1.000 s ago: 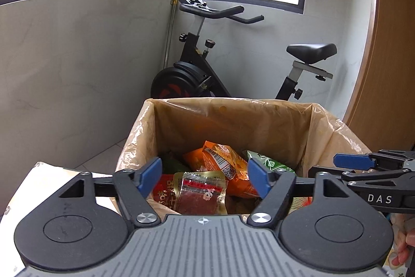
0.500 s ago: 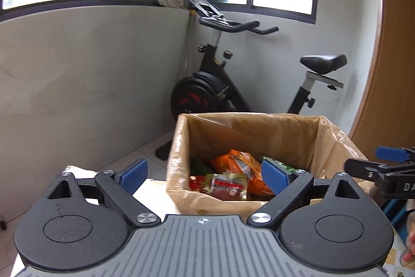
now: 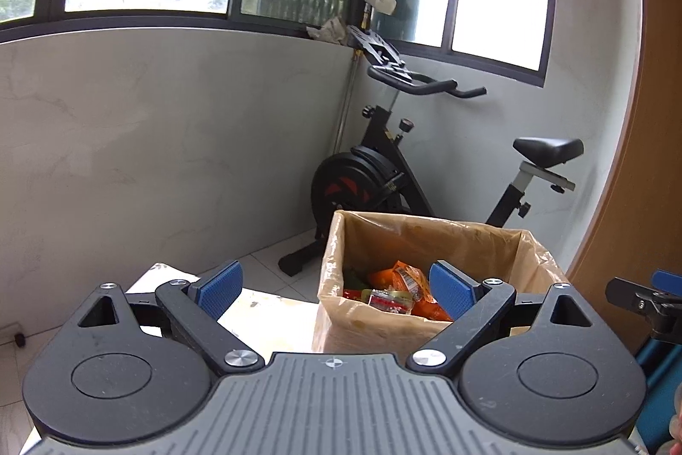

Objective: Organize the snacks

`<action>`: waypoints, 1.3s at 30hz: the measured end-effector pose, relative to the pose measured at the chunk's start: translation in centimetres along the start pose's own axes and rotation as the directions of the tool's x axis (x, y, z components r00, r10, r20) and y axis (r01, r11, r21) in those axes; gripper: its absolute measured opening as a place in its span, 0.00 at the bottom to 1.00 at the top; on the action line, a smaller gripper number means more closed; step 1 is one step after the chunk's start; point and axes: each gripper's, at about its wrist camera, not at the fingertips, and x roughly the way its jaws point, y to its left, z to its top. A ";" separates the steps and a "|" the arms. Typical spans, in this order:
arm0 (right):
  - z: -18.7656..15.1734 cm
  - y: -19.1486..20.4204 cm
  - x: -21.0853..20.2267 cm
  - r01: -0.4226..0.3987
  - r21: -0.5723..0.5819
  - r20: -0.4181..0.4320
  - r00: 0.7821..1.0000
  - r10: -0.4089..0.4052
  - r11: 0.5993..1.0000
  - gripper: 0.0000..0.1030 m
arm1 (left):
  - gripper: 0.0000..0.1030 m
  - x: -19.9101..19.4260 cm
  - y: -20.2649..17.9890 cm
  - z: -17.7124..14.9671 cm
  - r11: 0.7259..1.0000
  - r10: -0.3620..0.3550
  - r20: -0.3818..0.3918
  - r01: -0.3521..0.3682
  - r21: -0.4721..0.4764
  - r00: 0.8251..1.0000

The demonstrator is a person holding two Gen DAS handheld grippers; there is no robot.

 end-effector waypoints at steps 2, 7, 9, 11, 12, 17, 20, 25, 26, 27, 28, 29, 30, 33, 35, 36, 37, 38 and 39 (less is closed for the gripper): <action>0.1 0.0 -0.6 0.000 0.008 -0.003 1.000 0.000 1.000 1.00 | 0.93 -0.5 0.2 -0.1 1.000 -0.001 0.000 0.001 -0.011 1.000; 0.2 0.1 -1.6 -0.007 0.014 -0.007 1.000 0.008 1.000 1.00 | 0.93 -1.3 -0.1 -0.3 0.998 0.053 -0.001 -0.053 0.038 0.999; 0.3 0.2 -1.8 -0.007 0.009 -0.007 1.000 0.007 1.000 1.00 | 0.93 -1.7 -0.2 -0.3 0.998 0.054 0.008 -0.054 0.040 0.999; 0.3 0.4 -1.9 -0.005 0.007 -0.011 1.000 0.005 1.000 1.00 | 0.93 -2.0 -0.3 -0.3 0.998 0.051 0.013 -0.051 0.036 0.999; 0.3 0.5 -2.0 -0.005 0.008 -0.010 1.000 0.005 1.000 1.00 | 0.93 -2.2 -0.3 -0.3 0.998 0.047 0.015 -0.047 0.037 0.999; 0.3 0.6 -2.2 -0.010 0.014 -0.008 1.000 0.010 1.000 1.00 | 0.93 -2.9 -0.8 -0.2 0.998 0.031 0.020 -0.032 0.053 0.999; 0.3 0.6 -2.0 -0.005 0.016 -0.016 1.000 0.005 1.000 1.00 | 0.93 -3.2 -1.3 -0.3 0.997 0.028 0.028 -0.030 0.065 0.999; 0.3 0.6 -2.0 -0.009 0.019 -0.018 1.000 0.009 1.000 1.00 | 0.94 -3.3 -1.9 -0.5 0.996 0.029 0.033 -0.031 0.087 0.999; 0.3 0.6 -2.1 -0.009 0.019 -0.017 1.000 0.009 1.000 1.00 | 0.94 -3.3 -2.0 -0.5 0.996 0.029 0.034 -0.032 0.086 0.999; 0.3 0.6 -2.1 -0.010 0.020 -0.016 1.000 0.011 1.000 1.00 | 0.94 -3.3 -2.0 -0.5 0.996 0.028 0.035 -0.031 0.087 0.999; 0.3 0.7 -2.2 -0.012 0.021 -0.017 1.000 0.012 1.000 1.00 | 0.94 -3.3 -2.1 -0.5 0.996 0.028 0.034 -0.031 0.088 0.999; 0.4 0.7 -2.2 -0.013 0.023 -0.018 1.000 0.013 1.000 1.00 | 0.94 -3.3 -2.1 -0.5 0.996 0.029 0.033 -0.032 0.089 0.999; 0.4 0.7 -2.2 -0.015 0.024 -0.019 1.000 0.016 1.000 1.00 | 0.94 -3.3 -2.1 -0.5 0.995 0.028 0.033 -0.031 0.091 0.999; 0.4 0.8 -2.2 -0.018 0.025 -0.019 1.000 0.019 1.000 1.00 | 0.94 -3.2 -2.1 -0.5 0.995 0.031 0.032 -0.033 0.096 0.999; 0.3 0.7 -2.3 -0.021 0.023 -0.019 1.000 0.021 1.000 1.00 | 0.94 -3.2 -2.0 -0.5 0.995 0.028 0.028 -0.031 0.095 0.999; 0.3 0.7 -2.4 -0.022 0.023 -0.019 1.000 0.023 0.999 1.00 | 0.94 -3.2 -2.0 -0.5 0.995 0.027 0.026 -0.030 0.093 0.999; 0.3 0.8 -2.4 -0.023 0.023 -0.019 1.000 0.023 0.999 1.00 | 0.94 -3.2 -1.9 -0.5 0.995 0.027 0.024 -0.029 0.093 0.999; 0.3 0.8 -2.4 -0.021 0.023 -0.019 1.000 0.021 1.000 1.00 | 0.94 -3.2 -2.0 -0.6 0.995 0.026 0.022 -0.028 0.093 0.999; 0.3 0.9 -2.4 -0.021 0.023 -0.019 1.000 0.022 1.000 1.00 | 0.94 -3.2 -2.0 -0.6 0.995 0.026 0.020 -0.027 0.093 0.999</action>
